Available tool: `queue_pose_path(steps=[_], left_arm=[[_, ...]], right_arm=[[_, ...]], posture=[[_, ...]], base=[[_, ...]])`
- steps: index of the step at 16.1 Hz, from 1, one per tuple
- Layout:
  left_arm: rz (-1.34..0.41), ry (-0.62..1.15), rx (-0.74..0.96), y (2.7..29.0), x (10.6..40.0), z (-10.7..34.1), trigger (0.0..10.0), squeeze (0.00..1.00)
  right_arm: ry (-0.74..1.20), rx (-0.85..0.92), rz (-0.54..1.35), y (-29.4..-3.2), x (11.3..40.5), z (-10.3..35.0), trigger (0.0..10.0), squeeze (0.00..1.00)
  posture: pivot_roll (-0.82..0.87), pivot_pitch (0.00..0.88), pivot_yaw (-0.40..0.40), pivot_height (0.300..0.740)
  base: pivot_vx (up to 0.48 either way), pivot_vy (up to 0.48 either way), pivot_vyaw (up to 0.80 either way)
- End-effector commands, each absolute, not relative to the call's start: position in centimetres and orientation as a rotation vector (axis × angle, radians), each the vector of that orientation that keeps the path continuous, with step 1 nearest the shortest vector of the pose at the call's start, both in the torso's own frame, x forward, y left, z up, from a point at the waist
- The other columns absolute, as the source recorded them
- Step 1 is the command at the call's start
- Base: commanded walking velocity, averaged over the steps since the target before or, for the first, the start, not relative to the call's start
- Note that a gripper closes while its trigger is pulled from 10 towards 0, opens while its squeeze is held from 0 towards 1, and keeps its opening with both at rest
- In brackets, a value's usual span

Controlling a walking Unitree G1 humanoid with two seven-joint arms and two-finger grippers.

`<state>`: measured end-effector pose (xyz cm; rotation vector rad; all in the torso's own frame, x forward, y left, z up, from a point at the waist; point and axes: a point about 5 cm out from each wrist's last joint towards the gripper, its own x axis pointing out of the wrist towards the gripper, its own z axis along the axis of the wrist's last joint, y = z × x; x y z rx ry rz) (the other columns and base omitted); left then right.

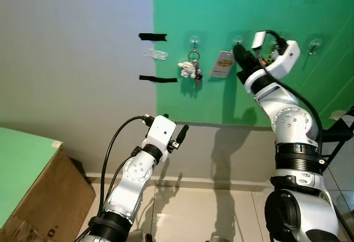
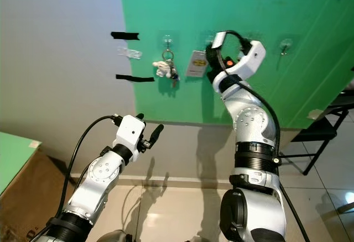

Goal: Hang keys on a hook

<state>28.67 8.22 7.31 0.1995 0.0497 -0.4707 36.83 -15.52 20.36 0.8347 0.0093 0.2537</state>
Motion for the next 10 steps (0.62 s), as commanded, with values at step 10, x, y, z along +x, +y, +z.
queue_pose_path(steps=[10], left_arm=[[-0.479, 0.041, 0.206, 7.9, 28.6, 7.3, 10.0, 0.0]], right_arm=[[-0.153, 0.47, 0.061, -19.2, 36.8, 22.2, 10.0, 0.0]], posture=[[-0.08, 0.0, -0.051, 0.722]], base=[[0.0, 0.0, 0.0]])
